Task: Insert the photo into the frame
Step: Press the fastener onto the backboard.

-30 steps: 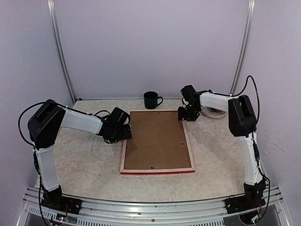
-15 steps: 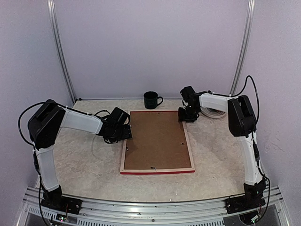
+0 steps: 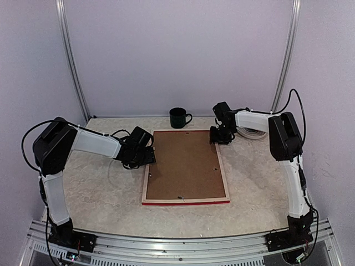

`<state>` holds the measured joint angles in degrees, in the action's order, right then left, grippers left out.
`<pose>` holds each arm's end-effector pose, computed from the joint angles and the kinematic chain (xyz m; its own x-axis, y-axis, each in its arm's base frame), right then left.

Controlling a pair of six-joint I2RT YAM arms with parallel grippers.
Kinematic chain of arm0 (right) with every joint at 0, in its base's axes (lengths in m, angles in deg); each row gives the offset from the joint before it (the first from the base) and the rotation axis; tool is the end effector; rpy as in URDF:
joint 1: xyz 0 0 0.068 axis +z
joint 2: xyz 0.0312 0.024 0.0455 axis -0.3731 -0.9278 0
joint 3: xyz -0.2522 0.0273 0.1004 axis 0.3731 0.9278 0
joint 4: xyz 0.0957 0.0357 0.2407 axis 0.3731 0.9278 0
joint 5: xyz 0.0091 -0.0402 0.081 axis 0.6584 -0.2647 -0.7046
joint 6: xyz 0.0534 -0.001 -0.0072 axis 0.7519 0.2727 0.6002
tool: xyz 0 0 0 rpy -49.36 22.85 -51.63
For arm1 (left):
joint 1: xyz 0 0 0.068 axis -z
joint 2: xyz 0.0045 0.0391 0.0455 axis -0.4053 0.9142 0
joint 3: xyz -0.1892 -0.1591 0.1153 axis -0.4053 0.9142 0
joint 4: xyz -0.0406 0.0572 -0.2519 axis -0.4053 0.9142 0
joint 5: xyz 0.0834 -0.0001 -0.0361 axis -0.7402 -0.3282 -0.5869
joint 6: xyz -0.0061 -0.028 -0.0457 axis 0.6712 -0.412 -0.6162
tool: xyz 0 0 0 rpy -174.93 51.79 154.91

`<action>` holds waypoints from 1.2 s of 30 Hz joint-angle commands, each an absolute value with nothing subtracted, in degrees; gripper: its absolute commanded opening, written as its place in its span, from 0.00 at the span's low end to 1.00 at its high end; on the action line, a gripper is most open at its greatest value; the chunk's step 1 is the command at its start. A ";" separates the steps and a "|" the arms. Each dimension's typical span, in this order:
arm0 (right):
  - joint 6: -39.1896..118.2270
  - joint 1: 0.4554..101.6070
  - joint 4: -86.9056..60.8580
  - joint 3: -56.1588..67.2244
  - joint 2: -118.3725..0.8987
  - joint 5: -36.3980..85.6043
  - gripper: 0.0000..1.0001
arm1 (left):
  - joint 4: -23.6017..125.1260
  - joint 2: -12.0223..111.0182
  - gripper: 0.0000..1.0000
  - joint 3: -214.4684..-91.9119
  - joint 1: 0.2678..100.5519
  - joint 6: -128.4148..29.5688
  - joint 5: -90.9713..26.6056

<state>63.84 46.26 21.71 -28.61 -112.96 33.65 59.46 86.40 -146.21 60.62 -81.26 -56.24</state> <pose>0.4631 0.2087 0.1521 -0.8886 0.1652 -0.4279 0.0679 0.9700 0.2336 0.3223 -0.2283 0.1318 -0.7759 -0.2464 -0.5808 -0.1203 0.9615 -0.2473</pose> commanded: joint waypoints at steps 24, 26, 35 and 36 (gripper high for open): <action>69.26 44.14 17.79 -23.80 -111.02 31.30 0.26 | 60.68 86.77 0.73 -143.87 60.39 -82.14 -55.39; 69.66 44.14 17.92 -23.94 -111.16 31.11 0.26 | 60.62 86.75 0.73 -143.86 60.39 -82.13 -55.39; 72.13 43.96 16.00 -22.94 -111.18 29.35 0.27 | 60.55 86.46 0.73 -143.69 60.39 -81.99 -55.45; 72.23 43.96 16.28 -23.31 -111.36 29.12 0.27 | 60.52 86.42 0.73 -143.69 60.39 -82.04 -55.39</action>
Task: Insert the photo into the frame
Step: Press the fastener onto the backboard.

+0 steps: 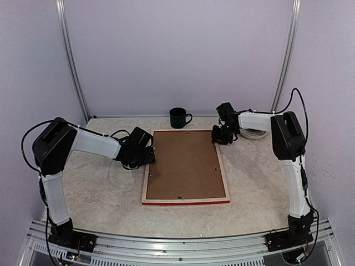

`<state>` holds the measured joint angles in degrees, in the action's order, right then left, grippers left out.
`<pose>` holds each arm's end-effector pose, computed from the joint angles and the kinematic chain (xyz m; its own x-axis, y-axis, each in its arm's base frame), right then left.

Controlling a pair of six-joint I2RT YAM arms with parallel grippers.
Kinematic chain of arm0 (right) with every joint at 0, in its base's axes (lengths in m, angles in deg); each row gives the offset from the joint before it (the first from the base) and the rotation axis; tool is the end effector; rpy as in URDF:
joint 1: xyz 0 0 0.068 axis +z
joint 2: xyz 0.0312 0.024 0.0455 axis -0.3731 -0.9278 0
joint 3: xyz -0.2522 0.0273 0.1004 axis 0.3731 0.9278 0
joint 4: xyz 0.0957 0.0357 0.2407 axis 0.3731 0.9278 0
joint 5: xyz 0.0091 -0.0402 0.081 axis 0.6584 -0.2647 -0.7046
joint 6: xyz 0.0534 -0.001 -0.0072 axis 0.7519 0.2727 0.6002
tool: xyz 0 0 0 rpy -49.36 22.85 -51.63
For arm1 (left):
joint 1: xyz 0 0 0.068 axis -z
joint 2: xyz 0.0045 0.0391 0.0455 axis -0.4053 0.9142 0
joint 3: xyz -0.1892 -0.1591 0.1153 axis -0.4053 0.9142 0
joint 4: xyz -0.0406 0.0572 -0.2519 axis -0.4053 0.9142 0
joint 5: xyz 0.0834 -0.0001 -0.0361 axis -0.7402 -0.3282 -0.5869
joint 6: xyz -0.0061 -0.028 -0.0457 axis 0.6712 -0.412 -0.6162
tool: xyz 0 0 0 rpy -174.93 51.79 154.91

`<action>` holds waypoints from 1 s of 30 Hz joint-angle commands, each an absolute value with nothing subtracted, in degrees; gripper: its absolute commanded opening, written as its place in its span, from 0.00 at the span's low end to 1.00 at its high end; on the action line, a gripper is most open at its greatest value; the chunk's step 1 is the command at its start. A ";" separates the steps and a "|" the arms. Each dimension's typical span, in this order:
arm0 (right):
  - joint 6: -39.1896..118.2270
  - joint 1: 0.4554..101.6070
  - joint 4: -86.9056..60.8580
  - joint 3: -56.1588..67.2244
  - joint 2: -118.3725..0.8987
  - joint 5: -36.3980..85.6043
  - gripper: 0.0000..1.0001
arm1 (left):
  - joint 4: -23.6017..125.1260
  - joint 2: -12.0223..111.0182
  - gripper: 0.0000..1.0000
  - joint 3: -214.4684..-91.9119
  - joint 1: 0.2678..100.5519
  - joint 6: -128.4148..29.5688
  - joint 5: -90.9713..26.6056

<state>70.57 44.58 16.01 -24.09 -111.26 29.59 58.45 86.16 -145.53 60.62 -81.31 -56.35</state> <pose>0.4646 0.1960 0.1483 -0.8678 0.3020 -0.3945 0.1583 0.9208 0.3566 0.3214 -0.2275 0.1312 -0.7703 -0.2509 -0.5862 -0.1198 0.9599 -0.2534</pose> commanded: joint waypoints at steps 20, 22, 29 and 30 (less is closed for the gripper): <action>82.47 45.20 19.87 -25.65 -110.92 31.80 0.34 | 59.81 85.90 0.73 -142.76 60.91 -82.75 -55.13; 82.85 45.58 20.72 -25.97 -111.15 34.03 0.32 | 59.72 85.89 0.73 -142.73 60.91 -82.71 -55.04; 82.39 46.16 21.28 -25.80 -111.66 34.01 0.18 | 59.56 85.89 0.73 -142.63 60.91 -82.65 -54.97; 82.37 46.16 21.27 -25.73 -111.69 33.99 0.18 | 59.65 85.89 0.73 -142.70 60.91 -82.60 -54.97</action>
